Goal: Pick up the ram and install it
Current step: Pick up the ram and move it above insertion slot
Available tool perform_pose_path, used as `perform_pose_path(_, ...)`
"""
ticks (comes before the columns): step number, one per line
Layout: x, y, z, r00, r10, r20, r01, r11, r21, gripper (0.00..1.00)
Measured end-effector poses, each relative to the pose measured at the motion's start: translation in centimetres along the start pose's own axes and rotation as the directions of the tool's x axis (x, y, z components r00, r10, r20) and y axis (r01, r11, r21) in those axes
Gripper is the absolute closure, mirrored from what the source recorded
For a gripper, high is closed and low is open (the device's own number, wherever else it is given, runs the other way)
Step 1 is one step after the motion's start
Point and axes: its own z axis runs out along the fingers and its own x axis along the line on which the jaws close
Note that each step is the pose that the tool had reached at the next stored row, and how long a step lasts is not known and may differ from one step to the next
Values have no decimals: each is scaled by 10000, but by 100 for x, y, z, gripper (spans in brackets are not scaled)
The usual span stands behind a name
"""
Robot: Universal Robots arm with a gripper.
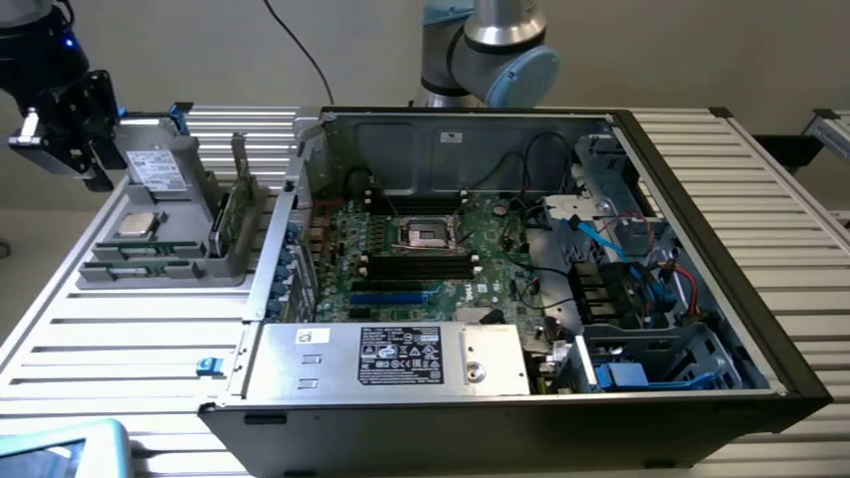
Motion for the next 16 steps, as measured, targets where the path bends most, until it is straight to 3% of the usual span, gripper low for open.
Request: perform_pose_path(16, 64, -52, 288, 10000, 11, 1, -11, 10000, 1, 57)
